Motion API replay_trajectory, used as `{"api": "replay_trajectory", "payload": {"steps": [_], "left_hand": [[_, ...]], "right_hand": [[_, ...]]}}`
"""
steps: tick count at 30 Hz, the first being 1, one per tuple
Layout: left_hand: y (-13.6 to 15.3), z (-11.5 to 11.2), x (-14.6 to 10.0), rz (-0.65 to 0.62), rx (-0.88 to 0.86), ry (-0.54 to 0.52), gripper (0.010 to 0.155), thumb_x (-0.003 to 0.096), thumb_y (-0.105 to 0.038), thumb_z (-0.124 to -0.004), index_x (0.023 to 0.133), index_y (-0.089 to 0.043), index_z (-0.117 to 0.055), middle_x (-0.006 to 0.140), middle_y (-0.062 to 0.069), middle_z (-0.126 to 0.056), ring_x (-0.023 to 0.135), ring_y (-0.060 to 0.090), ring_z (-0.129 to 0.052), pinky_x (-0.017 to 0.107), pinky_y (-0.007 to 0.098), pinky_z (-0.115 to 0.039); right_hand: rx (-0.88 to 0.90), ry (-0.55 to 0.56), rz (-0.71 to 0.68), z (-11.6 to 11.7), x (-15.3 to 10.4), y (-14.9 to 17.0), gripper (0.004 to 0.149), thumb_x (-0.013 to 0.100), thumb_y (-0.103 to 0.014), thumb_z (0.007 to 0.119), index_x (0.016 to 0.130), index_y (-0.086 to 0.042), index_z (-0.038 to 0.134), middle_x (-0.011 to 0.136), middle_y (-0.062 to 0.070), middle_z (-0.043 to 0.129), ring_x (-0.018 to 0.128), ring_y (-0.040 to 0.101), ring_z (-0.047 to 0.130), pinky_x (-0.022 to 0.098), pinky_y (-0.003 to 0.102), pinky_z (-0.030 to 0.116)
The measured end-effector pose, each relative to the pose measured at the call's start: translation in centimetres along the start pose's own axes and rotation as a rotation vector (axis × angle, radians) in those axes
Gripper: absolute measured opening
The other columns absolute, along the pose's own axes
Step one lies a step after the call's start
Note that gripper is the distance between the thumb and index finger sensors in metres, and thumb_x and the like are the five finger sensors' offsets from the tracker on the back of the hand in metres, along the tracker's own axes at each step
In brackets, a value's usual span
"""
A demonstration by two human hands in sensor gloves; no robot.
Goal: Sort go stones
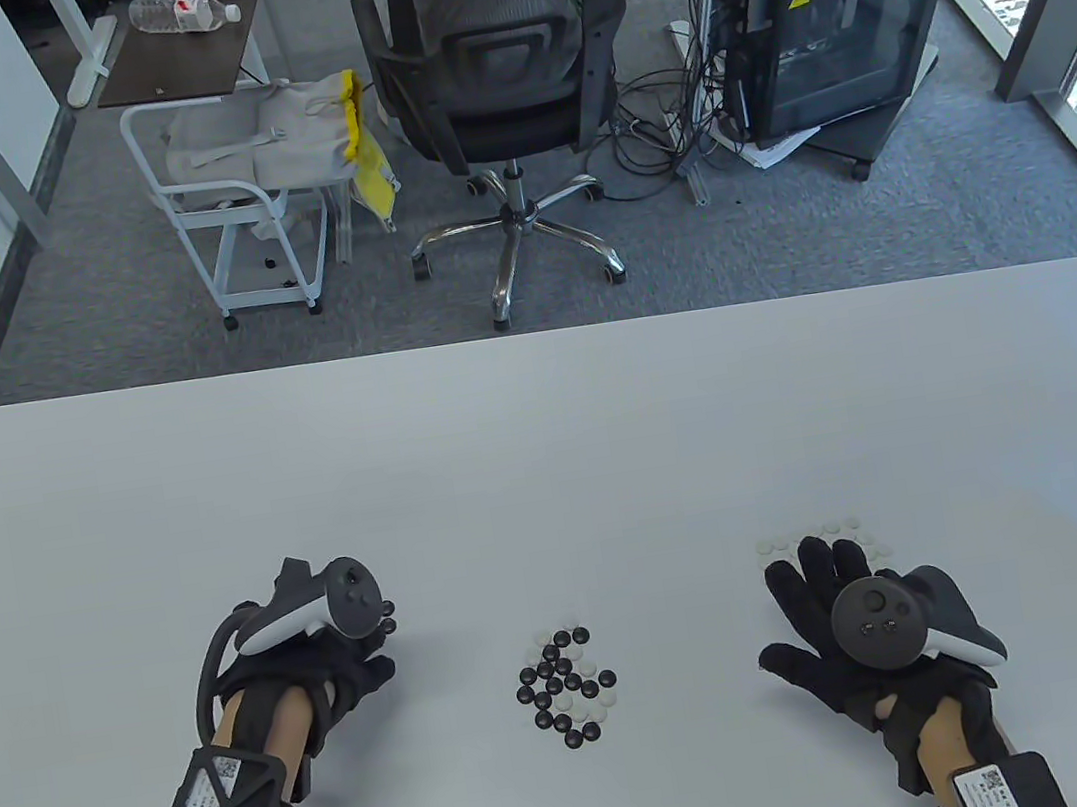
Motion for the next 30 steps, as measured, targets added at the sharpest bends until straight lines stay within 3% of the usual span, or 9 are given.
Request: {"api": "replay_trajectory", "payload": {"steps": [9, 17, 20, 24, 30], "left_hand": [[-8.2, -0.4, 0.3, -0.170, 0.185, 0.042, 0.063, 0.0544, -0.052, -0.058, 0.113, -0.029, -0.056, 0.118, 0.025, -0.006, 0.100, 0.054, 0.000, 0.061, 0.081, -0.013], [-12.5, -1.6, 1.2, -0.227, 0.317, 0.096, 0.062, 0.0547, -0.051, -0.059, 0.112, -0.029, -0.057, 0.118, 0.025, -0.007, 0.101, 0.054, -0.001, 0.061, 0.080, -0.014], [-13.4, -1.8, 1.5, -0.247, 0.326, 0.082, 0.065, 0.0548, -0.052, -0.059, 0.114, -0.030, -0.046, 0.115, 0.025, 0.001, 0.099, 0.054, 0.003, 0.061, 0.081, -0.013], [-13.7, -2.4, 2.0, -0.251, 0.341, 0.093, 0.065, 0.0551, -0.052, -0.059, 0.115, -0.030, -0.044, 0.114, 0.024, 0.004, 0.098, 0.053, 0.006, 0.060, 0.080, -0.011], [-10.9, -3.5, 1.3, -0.208, 0.325, 0.110, 0.064, 0.0548, -0.052, -0.060, 0.114, -0.031, -0.045, 0.114, 0.023, 0.003, 0.098, 0.053, 0.006, 0.060, 0.080, -0.010]], "right_hand": [[-0.002, 0.001, -0.002, 0.0, 0.0, 0.0, 0.085, 0.060, -0.052, 0.052, 0.116, 0.004, 0.020, 0.108, 0.045, 0.000, 0.093, 0.069, -0.001, 0.058, 0.090, 0.014], [-0.002, -0.006, 0.000, 0.0, 0.0, 0.0, 0.085, 0.060, -0.052, 0.052, 0.116, 0.004, 0.021, 0.108, 0.045, 0.001, 0.093, 0.069, -0.001, 0.058, 0.090, 0.015], [-0.003, -0.006, 0.001, 0.0, 0.0, 0.0, 0.085, 0.060, -0.052, 0.052, 0.116, 0.004, 0.021, 0.109, 0.045, 0.001, 0.093, 0.069, 0.000, 0.058, 0.090, 0.015], [-0.002, -0.006, 0.001, 0.0, 0.0, 0.0, 0.085, 0.060, -0.052, 0.053, 0.116, 0.004, 0.021, 0.109, 0.045, 0.001, 0.093, 0.069, 0.000, 0.058, 0.090, 0.015], [-0.002, 0.000, 0.000, -0.1, -0.1, 0.1, 0.085, 0.060, -0.052, 0.053, 0.116, 0.004, 0.021, 0.109, 0.045, 0.001, 0.093, 0.069, 0.000, 0.058, 0.090, 0.015]]}}
Point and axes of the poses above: the tracker on the back of each hand, its own y axis roughly to the little-finger side, its own x axis roughly from the wrist to the fingertips, z = x × y, the point moved 1 cm from there along x, roughly from the wrist to the fingertips
